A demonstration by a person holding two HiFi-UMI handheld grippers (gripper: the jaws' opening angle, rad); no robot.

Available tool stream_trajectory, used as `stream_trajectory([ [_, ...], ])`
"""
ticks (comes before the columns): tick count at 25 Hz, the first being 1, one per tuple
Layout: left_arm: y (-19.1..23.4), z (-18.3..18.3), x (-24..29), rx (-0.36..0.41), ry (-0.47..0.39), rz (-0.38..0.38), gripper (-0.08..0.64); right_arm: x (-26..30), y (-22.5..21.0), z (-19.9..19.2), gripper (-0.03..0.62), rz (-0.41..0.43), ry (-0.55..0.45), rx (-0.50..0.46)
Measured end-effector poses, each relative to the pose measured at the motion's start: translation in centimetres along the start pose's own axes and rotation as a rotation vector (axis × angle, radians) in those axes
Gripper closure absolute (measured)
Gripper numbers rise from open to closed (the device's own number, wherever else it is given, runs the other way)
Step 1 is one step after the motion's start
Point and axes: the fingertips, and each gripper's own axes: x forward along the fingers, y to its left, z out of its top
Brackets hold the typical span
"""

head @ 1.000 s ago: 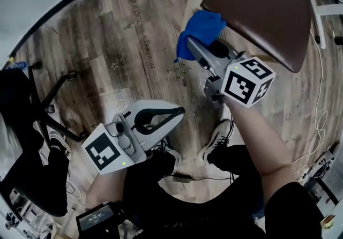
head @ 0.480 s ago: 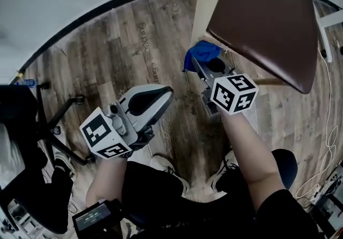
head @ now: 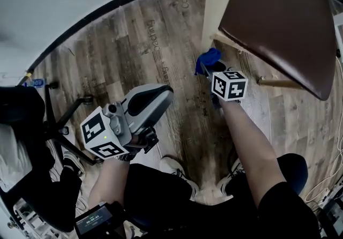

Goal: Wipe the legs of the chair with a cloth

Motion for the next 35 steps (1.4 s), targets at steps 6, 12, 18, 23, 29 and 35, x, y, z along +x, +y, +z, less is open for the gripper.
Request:
stream_trajectory([
  [6,1.0,0.1,-1.5,-0.105,-0.051,0.019,0.561,3.6,-3.3,-4.8,0.492,-0.04,0.165,0.029],
  [12,1.0,-0.3,-1.8,-0.112,-0.027,0.028,0.561,5.8,-5.2,-8.1,0.491,-0.056,0.293,0.122],
  [18,0.8,-2.1,-1.4,-0.074,0.089,0.025,0.561,6.0,-4.9,-8.0,0.491,-0.037,0.29,0.165],
  [23,-0.7,-2.6,-0.2,-0.063,0.108,-0.02,0.561,4.0,-3.6,-5.7,0.491,-0.031,0.254,0.066],
  [29,-2.2,-3.3,1.8,0.001,0.139,-0.057,0.561,0.7,-0.4,-1.2,0.491,0.031,0.182,-0.099],
  [35,-3.6,-3.5,4.9,0.065,0.142,-0.104,0.561,-4.3,4.1,5.1,0.492,0.128,0.063,-0.219],
])
